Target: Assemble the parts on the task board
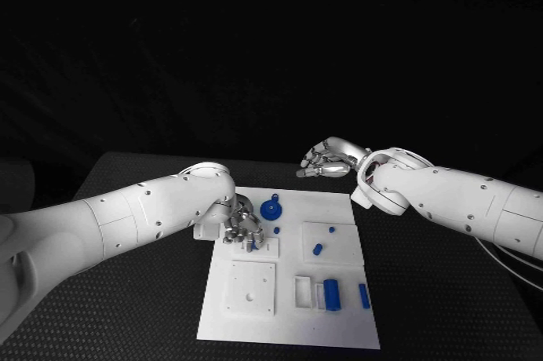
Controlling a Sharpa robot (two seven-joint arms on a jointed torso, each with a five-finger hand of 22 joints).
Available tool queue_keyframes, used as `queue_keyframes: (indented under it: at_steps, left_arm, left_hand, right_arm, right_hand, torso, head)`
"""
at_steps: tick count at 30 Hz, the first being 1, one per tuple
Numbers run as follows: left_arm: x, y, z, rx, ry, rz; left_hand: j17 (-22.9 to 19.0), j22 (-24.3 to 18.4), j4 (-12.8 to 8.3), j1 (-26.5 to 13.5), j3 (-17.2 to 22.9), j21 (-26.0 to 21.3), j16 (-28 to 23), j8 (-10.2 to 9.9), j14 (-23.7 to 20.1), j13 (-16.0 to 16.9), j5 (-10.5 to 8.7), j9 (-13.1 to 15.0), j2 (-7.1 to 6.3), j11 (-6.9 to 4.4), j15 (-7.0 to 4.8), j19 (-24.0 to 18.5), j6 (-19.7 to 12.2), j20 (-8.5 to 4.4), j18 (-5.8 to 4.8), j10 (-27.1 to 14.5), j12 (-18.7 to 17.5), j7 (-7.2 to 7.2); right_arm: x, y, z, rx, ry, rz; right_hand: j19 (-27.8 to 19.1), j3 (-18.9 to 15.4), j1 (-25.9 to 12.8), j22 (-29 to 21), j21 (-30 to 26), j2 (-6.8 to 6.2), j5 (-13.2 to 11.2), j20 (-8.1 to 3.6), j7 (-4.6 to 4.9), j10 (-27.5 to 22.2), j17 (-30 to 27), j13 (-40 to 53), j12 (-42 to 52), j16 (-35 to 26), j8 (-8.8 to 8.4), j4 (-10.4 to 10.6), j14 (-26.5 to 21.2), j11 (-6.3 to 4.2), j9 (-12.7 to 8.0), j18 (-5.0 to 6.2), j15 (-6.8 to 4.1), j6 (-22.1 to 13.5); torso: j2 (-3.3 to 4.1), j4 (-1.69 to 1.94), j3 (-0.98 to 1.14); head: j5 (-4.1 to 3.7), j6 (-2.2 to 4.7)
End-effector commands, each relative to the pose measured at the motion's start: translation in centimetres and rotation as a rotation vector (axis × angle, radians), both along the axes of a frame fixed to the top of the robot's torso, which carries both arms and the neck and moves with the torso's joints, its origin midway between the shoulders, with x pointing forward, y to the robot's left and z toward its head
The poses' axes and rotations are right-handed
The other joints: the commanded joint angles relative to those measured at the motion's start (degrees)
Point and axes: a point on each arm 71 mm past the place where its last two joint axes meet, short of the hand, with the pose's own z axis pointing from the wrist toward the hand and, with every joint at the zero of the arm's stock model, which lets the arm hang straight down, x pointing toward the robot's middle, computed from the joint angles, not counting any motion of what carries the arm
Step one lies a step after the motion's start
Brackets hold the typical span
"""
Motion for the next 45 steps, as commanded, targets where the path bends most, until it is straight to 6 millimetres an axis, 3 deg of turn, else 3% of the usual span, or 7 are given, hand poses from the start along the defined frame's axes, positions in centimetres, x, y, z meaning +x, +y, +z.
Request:
queue_keyframes:
  at_steps: [1, 23, 31, 45]
  left_arm:
    - [-0.26, -0.05, -0.24, 0.002, 0.024, -0.015]
    - [0.04, -0.18, -0.2, 0.006, -0.004, 0.001]
    - [0.13, -0.37, -0.57, 0.014, -0.024, 0.01]
    - [0.2, -0.55, -0.69, 0.03, -0.026, 0.007]
  left_hand:
    - [0.1, 1.1, -2.1, 1.4, 3.4, 0.4, 0.2, 0.2, 1.3, 0.1, 3.1, 0.0, 2.08, -0.42, -2.01, 0.2, 0.4, -8.2, 0.12, 0.1, 0.2, -0.04]
    - [0.1, 1.0, -2.0, 1.1, 3.8, 0.4, 0.2, 0.4, 1.4, 0.1, 3.0, 0.2, 2.15, -0.49, -2.07, 0.3, 0.5, -8.23, 0.12, 0.1, 0.3, -0.1]
    - [0.0, 0.8, -1.8, -0.5, 4.2, 0.4, 0.2, 0.8, 1.9, 0.1, 0.15, 0.6, 2.86, -0.59, -2.25, 1.0, 0.4, -8.33, 0.12, 0.4, 0.3, -0.2]
    - [-0.1, 0.7, -1.6, -1.6, 4.3, 0.3, 0.1, 1.3, 2.2, 0.0, -0.47, 0.9, 2.97, -0.77, -2.36, 1.3, 0.9, -8.37, 0.1, 0.7, 0.3, -0.4]
  right_arm:
    - [-0.07, 0.12, -0.05, -0.004, 0.005, 0.013]
    - [-0.1, 0.15, -0.04, -0.003, 0.004, 0.014]
    - [-0.09, 0.23, -0.04, -0.003, 0.004, 0.015]
    - [-0.12, 0.12, -0.04, -0.004, 0.005, 0.014]
  right_hand:
    - [0.0, -0.2, 0.1, 0.1, -0.2, 0.16, 0.3, 0.25, 0.02, 0.2, -0.1, -0.1, 0.3, 0.2, 0.21, 0.1, -0.2, 0.18, -0.1, 0.39, 0.16, -0.3]
    - [0.0, -0.2, 0.1, 0.1, -0.3, 0.16, 0.3, 0.26, 0.02, 0.2, -0.1, -0.2, 0.3, 0.3, 0.22, 0.1, -0.2, 0.19, -0.1, 0.39, 0.16, -0.3]
    - [0.0, -0.2, 0.1, 0.1, -0.3, 0.16, 0.3, 0.26, 0.02, 0.2, -0.1, -0.2, 0.3, 0.3, 0.23, 0.1, -0.2, 0.19, -0.1, 0.39, 0.16, -0.3]
    - [0.0, -0.2, 0.2, 0.2, -0.3, 0.15, 0.3, 0.26, 0.02, 0.2, -0.1, -0.3, 0.3, 0.3, 0.24, 0.1, -0.2, 0.18, -0.2, 0.39, 0.16, -0.3]
  torso:
    - [0.0, 0.03, 0.01]
    - [-0.01, 0.01, 0.02]
    - [0.01, -0.03, 0.01]
    - [-0.01, 0.01, 0.04]
  head:
    - [-0.01, -0.05]
    - [0.04, 0.02]
    - [0.02, -0.02]
    - [-0.05, -0.02]
